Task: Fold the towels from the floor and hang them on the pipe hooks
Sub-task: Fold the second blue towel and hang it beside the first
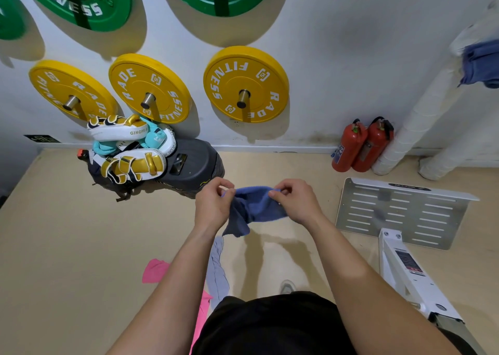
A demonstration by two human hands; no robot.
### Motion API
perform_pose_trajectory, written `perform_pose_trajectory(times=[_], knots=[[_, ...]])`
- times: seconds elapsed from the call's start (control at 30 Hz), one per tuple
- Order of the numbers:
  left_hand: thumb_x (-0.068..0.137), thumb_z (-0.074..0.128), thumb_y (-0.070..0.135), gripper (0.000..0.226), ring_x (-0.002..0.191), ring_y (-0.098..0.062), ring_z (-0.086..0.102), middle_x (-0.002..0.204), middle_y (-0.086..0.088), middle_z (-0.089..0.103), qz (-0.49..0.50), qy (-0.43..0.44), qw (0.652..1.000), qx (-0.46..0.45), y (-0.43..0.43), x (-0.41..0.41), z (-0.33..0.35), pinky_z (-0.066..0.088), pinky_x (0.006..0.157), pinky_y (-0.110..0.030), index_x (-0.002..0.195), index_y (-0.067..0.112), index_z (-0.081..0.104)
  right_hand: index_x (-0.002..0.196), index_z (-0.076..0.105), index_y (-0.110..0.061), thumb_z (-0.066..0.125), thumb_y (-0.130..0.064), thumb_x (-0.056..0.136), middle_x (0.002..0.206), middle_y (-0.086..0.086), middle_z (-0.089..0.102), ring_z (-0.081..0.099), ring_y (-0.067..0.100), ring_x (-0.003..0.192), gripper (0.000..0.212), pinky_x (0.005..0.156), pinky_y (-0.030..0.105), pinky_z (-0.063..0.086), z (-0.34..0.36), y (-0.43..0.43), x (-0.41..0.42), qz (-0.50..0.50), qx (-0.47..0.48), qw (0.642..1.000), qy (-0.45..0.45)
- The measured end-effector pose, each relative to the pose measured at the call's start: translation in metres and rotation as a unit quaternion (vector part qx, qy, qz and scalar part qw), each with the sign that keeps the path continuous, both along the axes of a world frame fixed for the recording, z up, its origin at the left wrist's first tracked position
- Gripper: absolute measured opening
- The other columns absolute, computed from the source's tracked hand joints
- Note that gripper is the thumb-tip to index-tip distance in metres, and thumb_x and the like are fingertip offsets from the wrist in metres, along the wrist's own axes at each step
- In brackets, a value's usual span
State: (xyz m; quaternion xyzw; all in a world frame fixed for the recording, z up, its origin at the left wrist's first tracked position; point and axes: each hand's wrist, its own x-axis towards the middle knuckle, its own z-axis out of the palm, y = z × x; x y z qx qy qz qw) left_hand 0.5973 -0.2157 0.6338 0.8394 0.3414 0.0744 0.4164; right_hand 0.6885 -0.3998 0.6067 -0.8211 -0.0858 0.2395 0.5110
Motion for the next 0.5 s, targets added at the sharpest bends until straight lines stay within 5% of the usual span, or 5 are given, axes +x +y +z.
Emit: perform_pose_trajectory(times=[0.1, 0.33, 0.5], knots=[[0.086, 0.068, 0.011, 0.013, 0.056, -0.013, 0.055, 0.062, 0.004, 0.058, -0.016, -0.006, 0.998, -0.067, -0.015, 0.005, 0.0, 0.055, 0.064, -0.036, 0.079, 0.022, 0.07, 0.077, 0.071, -0.023, 0.069, -0.021, 0.087, 0.063, -0.013, 0.063, 0.056, 0.006, 0.062, 0.01, 0.064, 0.022, 0.044, -0.001, 0.011, -0.005, 0.054, 0.014, 0.998, 0.004], [0.091, 0.065, 0.007, 0.011, 0.072, -0.008, 0.062, 0.081, 0.0, 0.072, -0.009, -0.014, 0.98, -0.197, -0.031, 0.011, 0.002, 0.051, 0.065, -0.021, 0.093, 0.008, 0.076, 0.081, 0.074, -0.024, 0.065, -0.017, 0.088, 0.067, -0.009, 0.067, 0.056, 0.004, 0.061, 0.013, 0.065, 0.023, 0.048, -0.001, 0.011, -0.008, 0.089, 0.048, 0.995, 0.015], [0.09, 0.059, -0.003, 0.02, 0.072, -0.01, 0.07, 0.082, -0.005, 0.076, 0.018, -0.021, 0.95, -0.311, -0.032, 0.013, 0.008, 0.056, 0.07, -0.02, 0.103, 0.003, 0.073, 0.091, 0.077, -0.027, 0.066, -0.022, 0.088, 0.081, -0.011, 0.075, 0.068, 0.006, 0.08, 0.012, 0.076, 0.027, 0.053, -0.005, 0.009, -0.001, 0.082, 0.048, 0.995, 0.022]])
